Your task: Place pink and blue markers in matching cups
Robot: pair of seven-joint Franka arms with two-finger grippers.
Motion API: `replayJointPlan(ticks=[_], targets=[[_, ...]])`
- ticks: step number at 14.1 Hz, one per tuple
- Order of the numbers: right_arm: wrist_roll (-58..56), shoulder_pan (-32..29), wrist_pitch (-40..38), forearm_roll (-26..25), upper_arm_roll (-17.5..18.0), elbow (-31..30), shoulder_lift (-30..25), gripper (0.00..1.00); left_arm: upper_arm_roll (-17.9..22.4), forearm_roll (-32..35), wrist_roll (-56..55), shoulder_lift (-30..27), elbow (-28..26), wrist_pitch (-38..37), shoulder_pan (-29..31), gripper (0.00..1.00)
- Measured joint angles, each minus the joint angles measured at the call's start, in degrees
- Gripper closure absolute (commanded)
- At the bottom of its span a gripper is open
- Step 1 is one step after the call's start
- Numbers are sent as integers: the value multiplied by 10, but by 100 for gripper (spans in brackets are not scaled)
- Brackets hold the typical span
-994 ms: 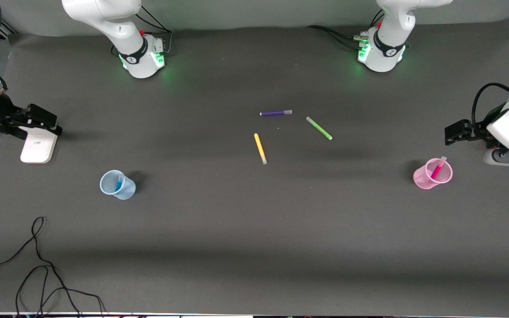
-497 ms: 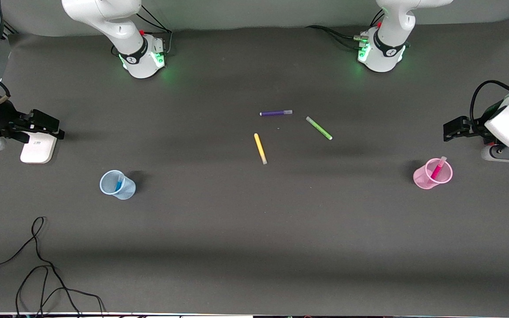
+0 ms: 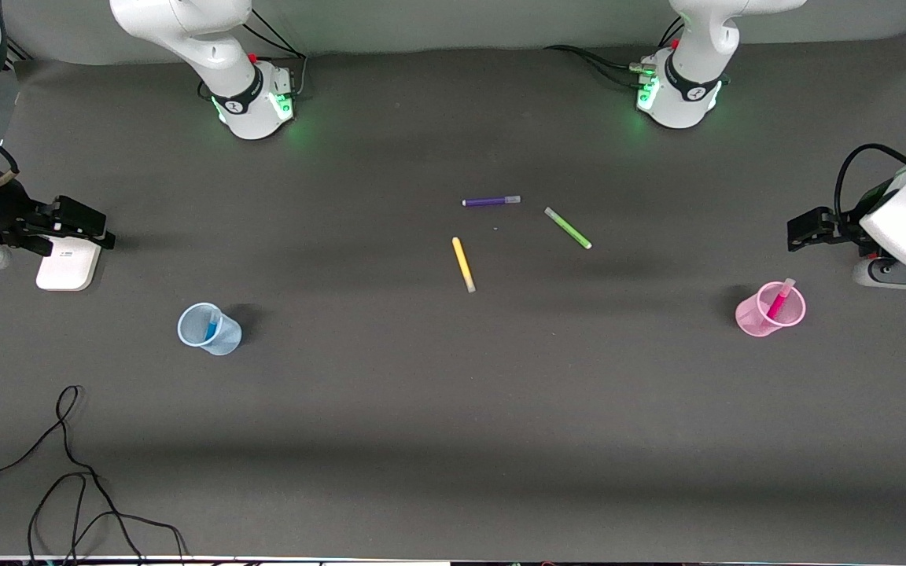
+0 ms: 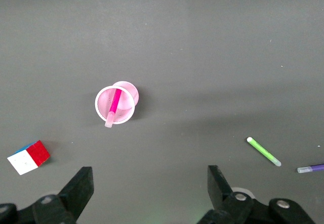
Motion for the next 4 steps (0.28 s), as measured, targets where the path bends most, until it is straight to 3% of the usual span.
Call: replayJointPlan(ticks=[4], targets=[[0,1,-6,0,0,0,0,0,0,0,0,0,0,0,-1,0]])
